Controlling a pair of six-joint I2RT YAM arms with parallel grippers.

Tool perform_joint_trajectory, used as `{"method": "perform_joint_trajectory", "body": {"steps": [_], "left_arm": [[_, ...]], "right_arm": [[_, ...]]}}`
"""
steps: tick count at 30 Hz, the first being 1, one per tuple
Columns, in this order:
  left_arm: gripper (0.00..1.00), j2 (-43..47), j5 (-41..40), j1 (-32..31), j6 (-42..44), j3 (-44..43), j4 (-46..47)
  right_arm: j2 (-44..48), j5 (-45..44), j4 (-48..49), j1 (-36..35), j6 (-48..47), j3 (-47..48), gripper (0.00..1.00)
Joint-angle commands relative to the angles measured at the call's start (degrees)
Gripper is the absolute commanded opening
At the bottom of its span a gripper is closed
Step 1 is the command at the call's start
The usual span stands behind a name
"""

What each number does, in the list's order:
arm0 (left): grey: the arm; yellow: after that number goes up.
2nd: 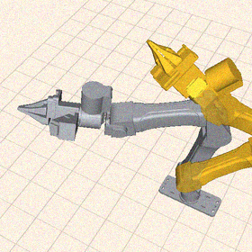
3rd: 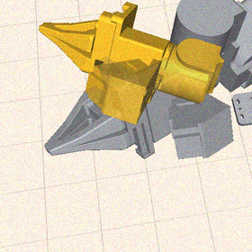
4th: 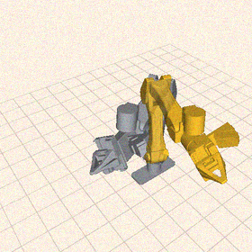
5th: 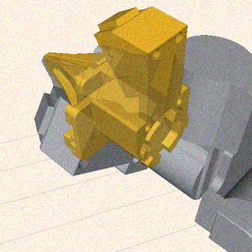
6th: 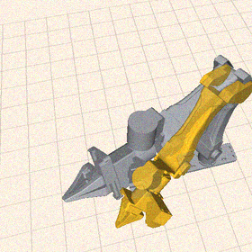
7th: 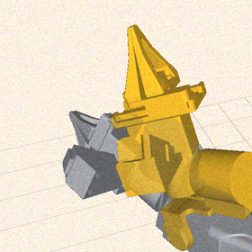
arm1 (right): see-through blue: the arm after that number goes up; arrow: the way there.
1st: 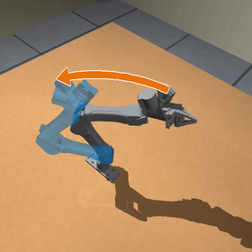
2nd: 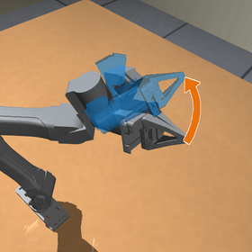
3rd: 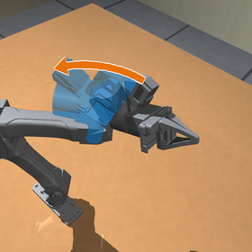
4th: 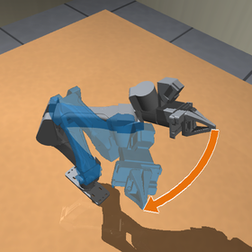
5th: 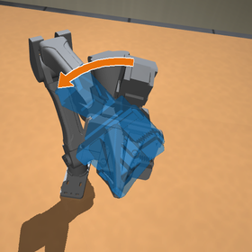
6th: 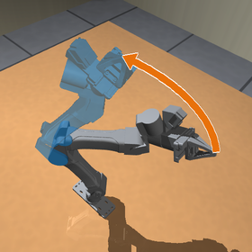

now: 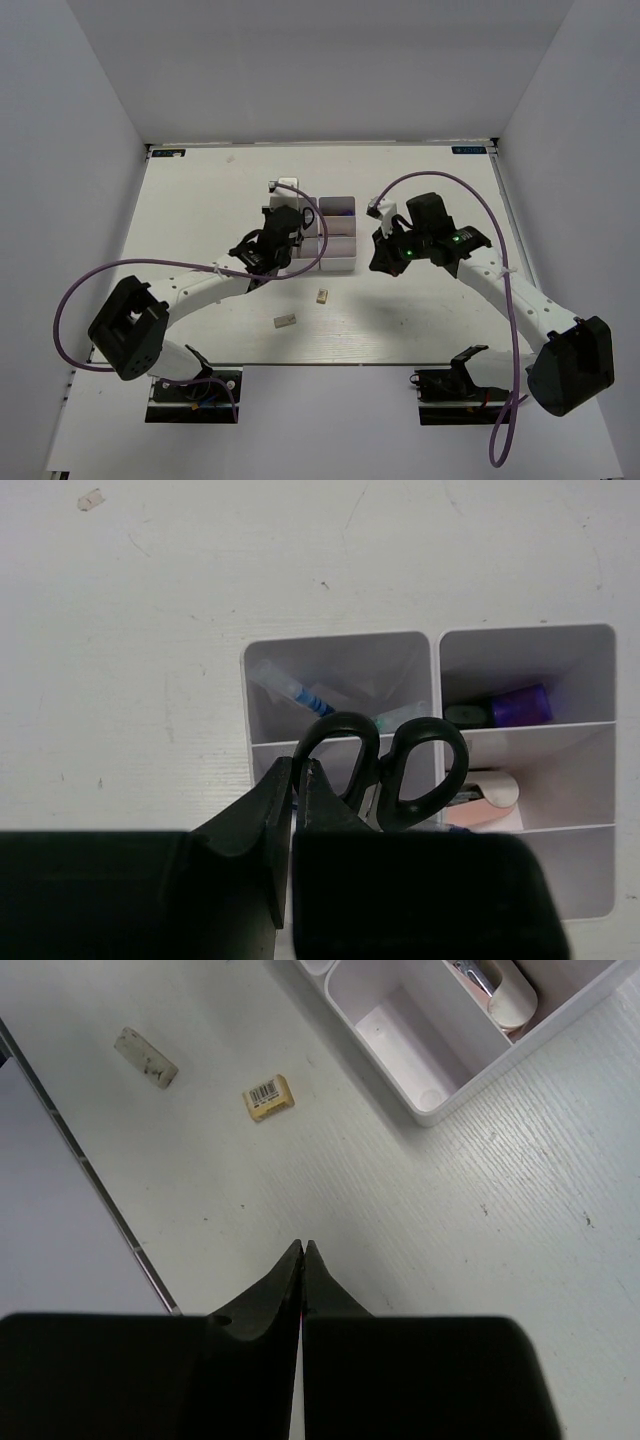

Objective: Sort the stationery into containers
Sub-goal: Place the scissors in the storage box, then pick up the stationery from the center of the board.

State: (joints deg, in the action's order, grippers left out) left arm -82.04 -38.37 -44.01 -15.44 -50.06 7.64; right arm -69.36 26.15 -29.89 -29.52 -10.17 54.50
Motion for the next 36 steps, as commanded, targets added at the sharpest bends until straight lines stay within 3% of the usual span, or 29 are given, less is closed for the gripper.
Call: {"method": "perform_joint_trajectory", "body": {"steps": [1,6,10,11,14,16,19,21,22,23,26,28,29,30,31,32,34,36], "left_arm": [[0.00,1.97,-0.39,-0.46,-0.91,1.46,3.26],[0.07,2.32,-0.83,-1.17,-0.73,1.72,3.70],[0.32,2.50,-1.45,-1.78,-0.55,1.81,3.61],[0.37,2.41,-1.71,-1.78,-0.55,1.81,3.70],[0.45,2.85,-2.06,-2.22,-0.38,1.64,3.00],[0.49,3.20,-2.41,-2.40,-0.47,1.37,2.47],[0.49,4.25,-3.02,-2.92,-0.03,1.11,2.03],[0.34,6.62,-3.20,-3.80,0.58,0.67,0.81],[0.26,7.41,-3.03,-5.02,0.59,0.23,-2.16],[0.11,9.94,-2.77,-5.38,0.76,-1.51,-4.02],[0.04,13.47,1.44,-6.79,-2.38,-3.45,-18.06],[0.14,16.46,6.43,-6.88,-5.64,-3.99,-30.51],[0.25,18.47,7.42,-6.71,-8.00,-3.99,-33.45],[0.55,20.58,9.35,-6.44,-9.59,-3.64,-39.57],[0.64,22.52,10.15,-6.35,-10.48,-3.29,-42.50],[0.72,23.41,11.81,-6.09,-11.44,-2.68,-49.75],[0.82,27.43,12.44,-6.00,-12.15,-0.23,-53.94],[0.83,29.82,11.48,-5.91,-13.29,1.45,-58.61]], "right_arm": [[0.98,2.15,0.97,0.51,0.42,-0.36,0.00],[0.90,2.50,0.71,0.69,0.24,-0.45,0.00],[0.72,3.20,0.80,0.95,-0.11,-0.45,0.00],[0.55,3.81,0.62,0.78,-0.28,-0.36,0.03],[0.20,5.74,-0.26,0.86,-1.86,-0.10,0.27],[0.02,6.88,-1.13,0.78,-2.21,0.08,0.30],[-0.42,8.03,-2.63,0.60,-5.19,0.26,0.31],[-0.60,11.63,-3.68,0.08,-7.48,-0.27,0.26],[-0.68,15.38,-4.82,-0.27,-13.76,-0.45,0.24],[-0.60,18.12,-5.61,-0.45,-16.26,-1.06,0.24],[-1.03,20.87,-5.88,-3.17,-28.19,-4.39,0.22],[-1.82,20.34,-5.53,-6.15,-35.24,-7.20,0.29],[-2.61,19.39,-3.01,-6.95,-38.05,-7.91,0.34],[-3.32,16.85,-2.72,-7.83,-39.12,-8.35,0.41],[-5.32,15.35,-1.06,-10.79,-39.31,-9.05,0.45],[-6.30,13.51,-0.61,-11.87,-39.66,-9.06,0.49],[-9.97,9.90,3.07,-15.38,-38.70,-8.62,0.53],[-11.66,4.90,9.36,-17.92,-35.11,-8.62,0.53]]}}
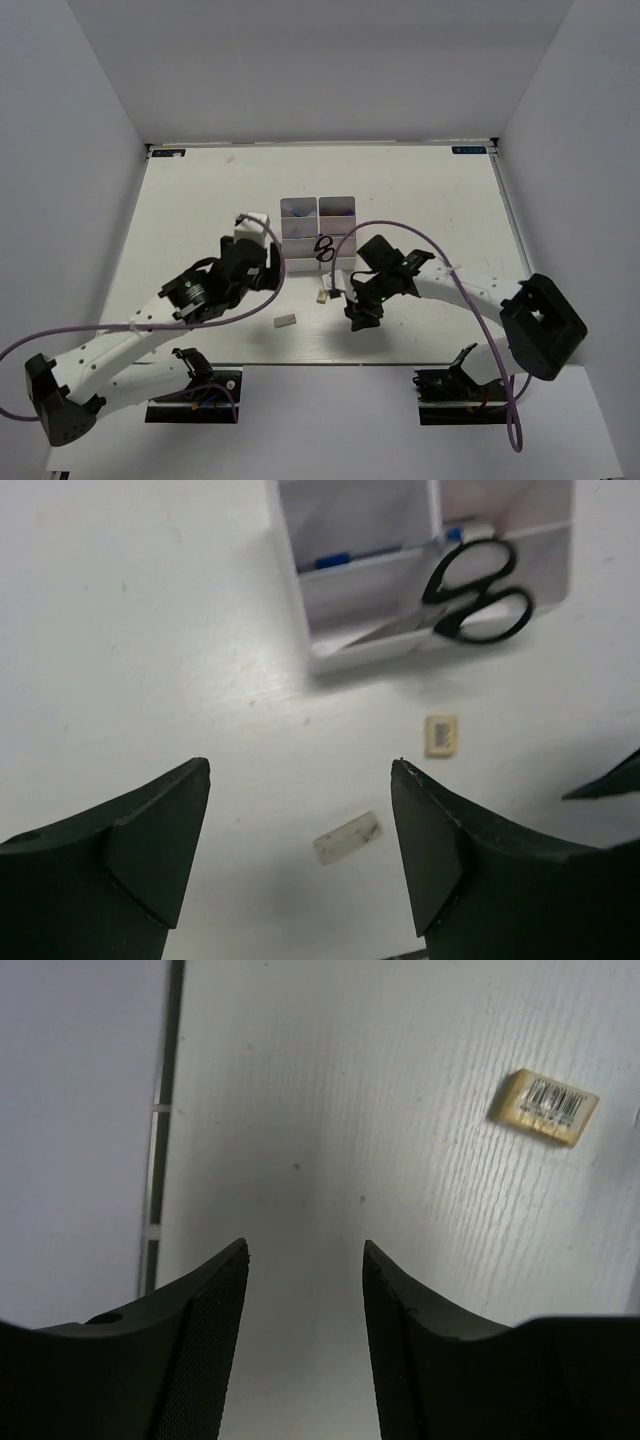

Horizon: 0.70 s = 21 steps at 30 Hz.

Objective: Sort the stationery into containers
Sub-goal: Pick up the stationery from the center of the board.

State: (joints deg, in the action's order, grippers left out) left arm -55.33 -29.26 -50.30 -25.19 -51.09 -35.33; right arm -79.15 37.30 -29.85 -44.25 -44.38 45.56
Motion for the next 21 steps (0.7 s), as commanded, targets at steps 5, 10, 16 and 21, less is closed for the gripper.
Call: {"method": "perform_joint_trajectory", "body": {"steps": [5,10,16,21], "left_arm": [[0.86,16.80,-0.97,1.35,-6.27,11.78,-18.54],[0.87,23.07,-1.77,1.52,-6.10,13.47,-19.95],[0.87,25.36,-1.86,1.52,-5.40,14.79,-20.13],[0.87,24.31,-0.72,1.61,-5.05,15.05,-19.95]], "right_arm": [[-7.84,-14.35,17.79,-7.60,5.88,1.63,0.56],[-10.75,-20.94,23.50,-9.36,9.83,1.81,0.59],[-16.11,-27.01,25.72,-11.12,13.00,5.15,0.59],[-19.80,-28.86,25.01,-11.65,14.67,8.40,0.59]]}}
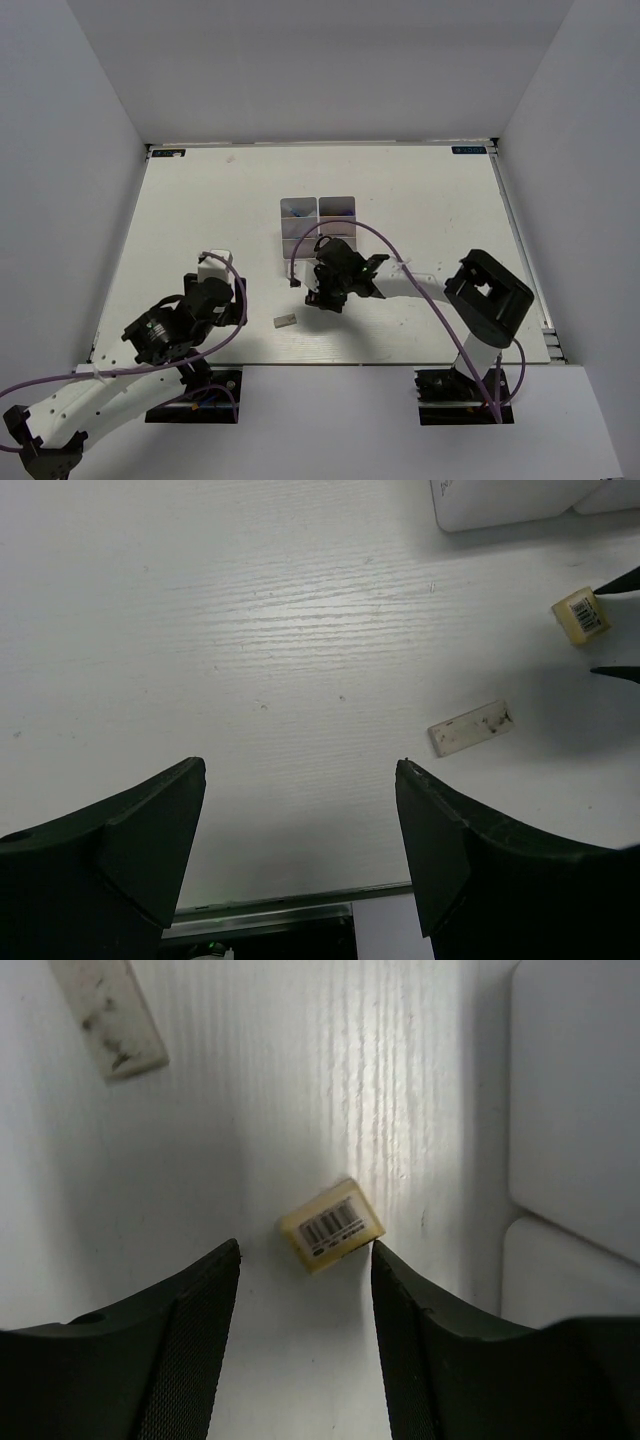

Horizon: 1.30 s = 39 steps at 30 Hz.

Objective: Sort the stationery into containers
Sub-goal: Pick up the stationery from the center of the board.

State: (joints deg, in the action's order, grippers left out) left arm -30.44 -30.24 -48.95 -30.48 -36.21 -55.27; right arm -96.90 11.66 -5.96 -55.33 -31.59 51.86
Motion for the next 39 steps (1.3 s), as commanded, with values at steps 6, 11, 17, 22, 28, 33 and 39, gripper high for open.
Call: {"method": "perform_joint_trajectory", "body": {"steps": [6,11,17,22,28,33,39], "left_arm": [[0.87,-0.59,0.53,0.34,0.42,0.26,0.07],[0.87,-0.68,0.62,0.34,0.51,0.26,0.33],[0.87,-0.68,0.27,0.26,0.51,0.26,0.24],[0.87,-0.42,0.09,0.17,0.60,0.35,0.16],[0.87,-0.76,2.28,0.26,1.47,0.78,1.38],[0.80,-2.96,8.00,0.26,4.02,1.14,3.85],[0.75,-8.84,12.83,0.34,5.43,0.70,5.34]], "right_arm": [[-4.08,-3.05,0.42,-0.74,1.89,2.99,0.59],[-4.43,-3.84,0.95,-0.56,2.59,2.72,0.59],[-6.54,-4.01,-0.46,-0.74,3.47,4.57,0.54],[-6.19,-3.93,-1.51,-0.83,3.21,4.31,0.33],[-3.22,-3.49,-4.41,-0.83,3.03,3.43,0.08],[2.59,5.37,-12.83,-0.57,3.73,5.36,0.00],[16.02,1.29,-15.83,-0.22,4.78,5.10,0.00]]}}
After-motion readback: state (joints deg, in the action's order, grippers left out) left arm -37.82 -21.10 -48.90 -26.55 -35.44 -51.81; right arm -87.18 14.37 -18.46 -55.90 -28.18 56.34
